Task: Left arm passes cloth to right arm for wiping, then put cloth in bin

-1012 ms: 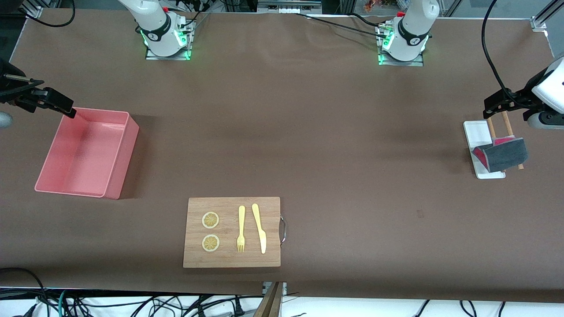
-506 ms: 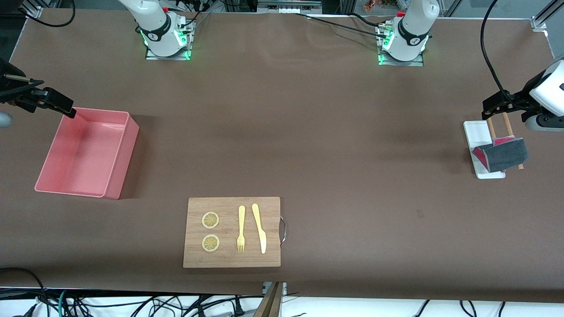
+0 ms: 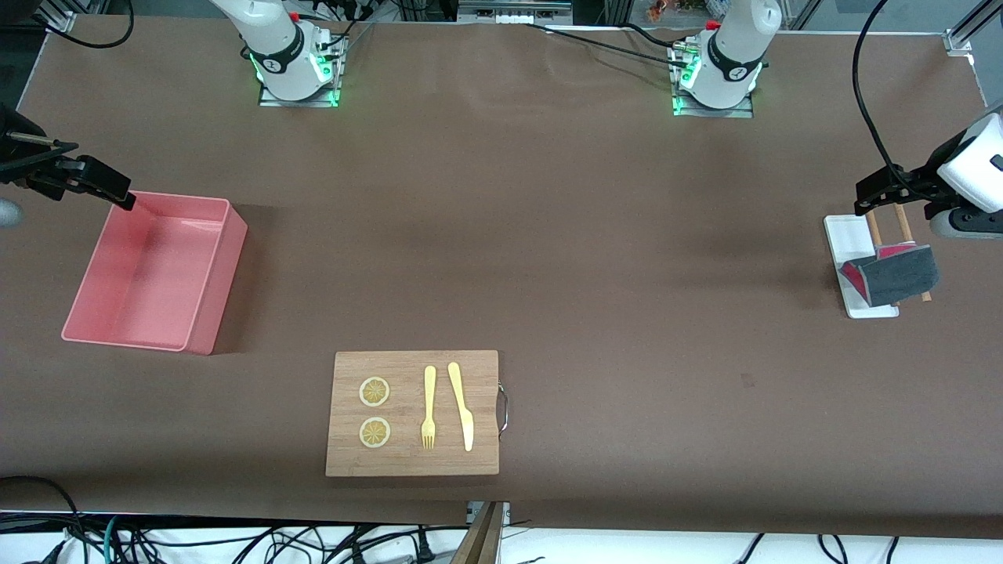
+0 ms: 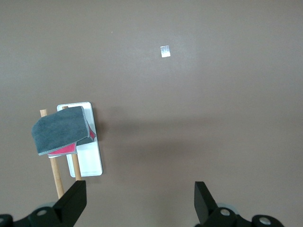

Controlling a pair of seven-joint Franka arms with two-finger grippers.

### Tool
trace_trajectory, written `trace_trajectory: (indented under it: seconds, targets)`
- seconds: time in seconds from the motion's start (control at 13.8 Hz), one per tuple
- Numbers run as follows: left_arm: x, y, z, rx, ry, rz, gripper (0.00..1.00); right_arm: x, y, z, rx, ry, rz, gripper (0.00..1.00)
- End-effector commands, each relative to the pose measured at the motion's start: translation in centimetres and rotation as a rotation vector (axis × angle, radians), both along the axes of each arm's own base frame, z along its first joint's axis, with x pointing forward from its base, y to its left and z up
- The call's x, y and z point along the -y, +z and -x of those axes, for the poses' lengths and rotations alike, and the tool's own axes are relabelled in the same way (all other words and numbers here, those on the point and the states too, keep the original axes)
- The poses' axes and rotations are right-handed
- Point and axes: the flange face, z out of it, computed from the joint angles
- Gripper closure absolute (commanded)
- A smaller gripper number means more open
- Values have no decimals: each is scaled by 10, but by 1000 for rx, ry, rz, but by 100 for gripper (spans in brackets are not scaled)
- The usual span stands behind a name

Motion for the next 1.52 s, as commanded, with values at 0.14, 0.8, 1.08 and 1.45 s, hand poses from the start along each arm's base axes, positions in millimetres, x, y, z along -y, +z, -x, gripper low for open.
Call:
trace_trajectory:
  seconds: [0.14, 0.8, 1.08, 1.45]
  targets:
    - [-2, 5, -3, -1, 14, 26, 0, -1, 4, -2, 6, -14, -15, 0]
    - [-9, 2, -3, -7, 27, 32, 0, 0, 4, -2, 6, -17, -16, 0]
    - [-34, -15, -7, -38, 57, 31, 0, 0, 4, -2, 6, -17, -16, 0]
    - [-88, -64, -21, -117, -89, 48, 0, 0, 4, -2, 6, -17, -16, 0]
